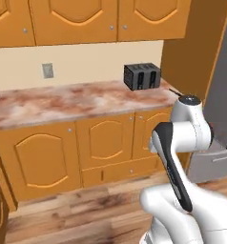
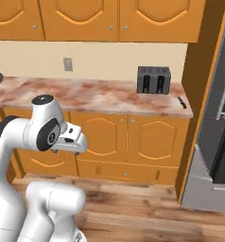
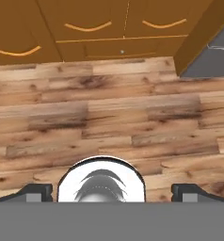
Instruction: Retrieve the butter from the fridge and place it on a plate on the dining table. Then retrieve the butter knife by the fridge and place it near the plate.
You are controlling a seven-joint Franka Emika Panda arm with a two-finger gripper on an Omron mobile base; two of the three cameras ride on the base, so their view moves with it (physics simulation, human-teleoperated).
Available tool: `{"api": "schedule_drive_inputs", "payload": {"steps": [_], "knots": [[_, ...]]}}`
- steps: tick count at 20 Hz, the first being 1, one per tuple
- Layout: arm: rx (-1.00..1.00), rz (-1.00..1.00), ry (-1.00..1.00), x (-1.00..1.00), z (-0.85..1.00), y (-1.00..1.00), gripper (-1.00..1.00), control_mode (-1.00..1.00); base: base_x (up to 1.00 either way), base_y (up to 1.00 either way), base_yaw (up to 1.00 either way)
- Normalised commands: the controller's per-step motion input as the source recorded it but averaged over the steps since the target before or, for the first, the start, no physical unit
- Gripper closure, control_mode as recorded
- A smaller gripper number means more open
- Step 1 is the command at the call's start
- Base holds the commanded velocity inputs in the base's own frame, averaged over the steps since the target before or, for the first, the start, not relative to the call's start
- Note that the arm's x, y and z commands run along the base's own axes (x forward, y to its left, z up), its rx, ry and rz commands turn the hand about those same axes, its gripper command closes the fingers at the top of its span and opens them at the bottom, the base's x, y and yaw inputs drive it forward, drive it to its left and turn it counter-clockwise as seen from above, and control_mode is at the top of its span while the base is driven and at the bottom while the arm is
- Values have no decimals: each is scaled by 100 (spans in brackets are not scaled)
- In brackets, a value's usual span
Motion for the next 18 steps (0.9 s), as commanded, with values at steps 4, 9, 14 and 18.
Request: {"api": "schedule_drive_inputs", "payload": {"steps": [4, 9, 14, 18], "knots": [[0, 0, 0, 0, 0, 0, -100, 100, 16, 8, -94], [0, 0, 0, 0, 0, 0, -100, 100, 55, 57, -71], [0, 0, 0, 0, 0, 0, -100, 100, 69, 90, -49], [0, 0, 0, 0, 0, 0, -100, 100, 30, 90, -23]]}}
